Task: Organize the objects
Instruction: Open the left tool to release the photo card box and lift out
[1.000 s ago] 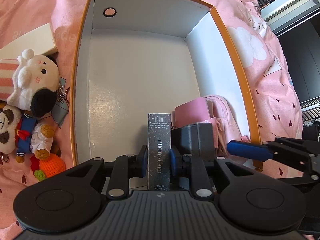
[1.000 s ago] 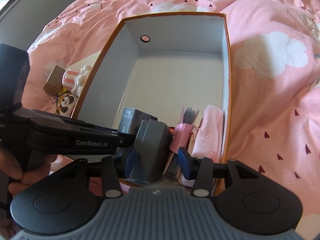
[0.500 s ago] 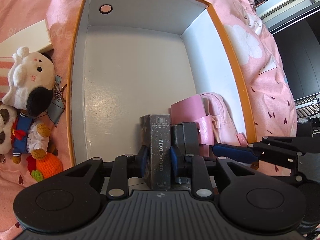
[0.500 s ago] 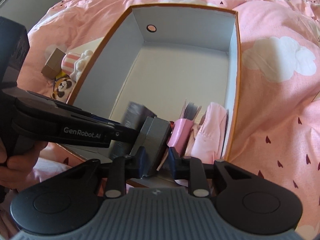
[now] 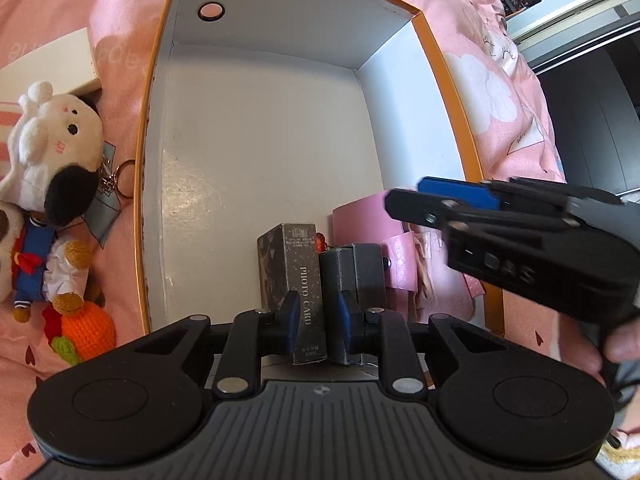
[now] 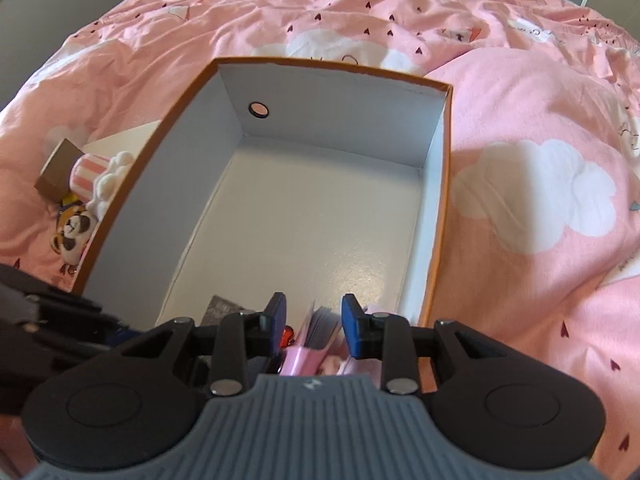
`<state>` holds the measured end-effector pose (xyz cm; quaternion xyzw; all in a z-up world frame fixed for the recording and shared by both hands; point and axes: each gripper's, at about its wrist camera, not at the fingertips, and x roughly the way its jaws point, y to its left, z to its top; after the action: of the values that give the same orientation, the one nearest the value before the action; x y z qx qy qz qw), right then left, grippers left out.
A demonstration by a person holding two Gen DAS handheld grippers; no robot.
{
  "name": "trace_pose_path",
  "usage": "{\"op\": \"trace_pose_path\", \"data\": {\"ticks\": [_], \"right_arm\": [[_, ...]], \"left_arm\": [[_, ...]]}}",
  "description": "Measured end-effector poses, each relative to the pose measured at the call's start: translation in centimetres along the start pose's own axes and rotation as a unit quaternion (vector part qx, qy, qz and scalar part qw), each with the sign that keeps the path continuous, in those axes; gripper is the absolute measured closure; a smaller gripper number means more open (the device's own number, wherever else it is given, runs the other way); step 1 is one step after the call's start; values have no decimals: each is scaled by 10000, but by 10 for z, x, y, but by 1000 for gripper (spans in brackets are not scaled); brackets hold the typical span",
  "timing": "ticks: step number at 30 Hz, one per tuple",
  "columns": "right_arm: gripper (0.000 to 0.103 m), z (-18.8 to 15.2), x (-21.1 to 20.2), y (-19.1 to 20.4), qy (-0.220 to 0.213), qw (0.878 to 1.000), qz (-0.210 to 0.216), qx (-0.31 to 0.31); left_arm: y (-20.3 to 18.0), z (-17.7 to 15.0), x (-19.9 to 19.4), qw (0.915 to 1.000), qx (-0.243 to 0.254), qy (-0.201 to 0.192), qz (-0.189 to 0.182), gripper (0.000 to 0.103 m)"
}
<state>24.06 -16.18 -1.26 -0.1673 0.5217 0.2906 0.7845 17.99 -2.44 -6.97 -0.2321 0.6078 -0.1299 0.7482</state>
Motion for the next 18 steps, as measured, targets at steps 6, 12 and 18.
{"op": "trace_pose_path", "data": {"ticks": [6, 12, 18], "right_arm": [[91, 1, 11, 0, 232, 9995, -7, -223], [92, -9, 9, 9, 539, 9974, 33, -479], [91, -12, 4, 8, 410, 9987, 42, -301]], "left_arm": [[4, -3, 8, 9995, -123, 239, -176, 96], [5, -6, 11, 9988, -176, 356, -289, 98], [0, -10, 5, 9997, 27, 180, -140, 98]]}}
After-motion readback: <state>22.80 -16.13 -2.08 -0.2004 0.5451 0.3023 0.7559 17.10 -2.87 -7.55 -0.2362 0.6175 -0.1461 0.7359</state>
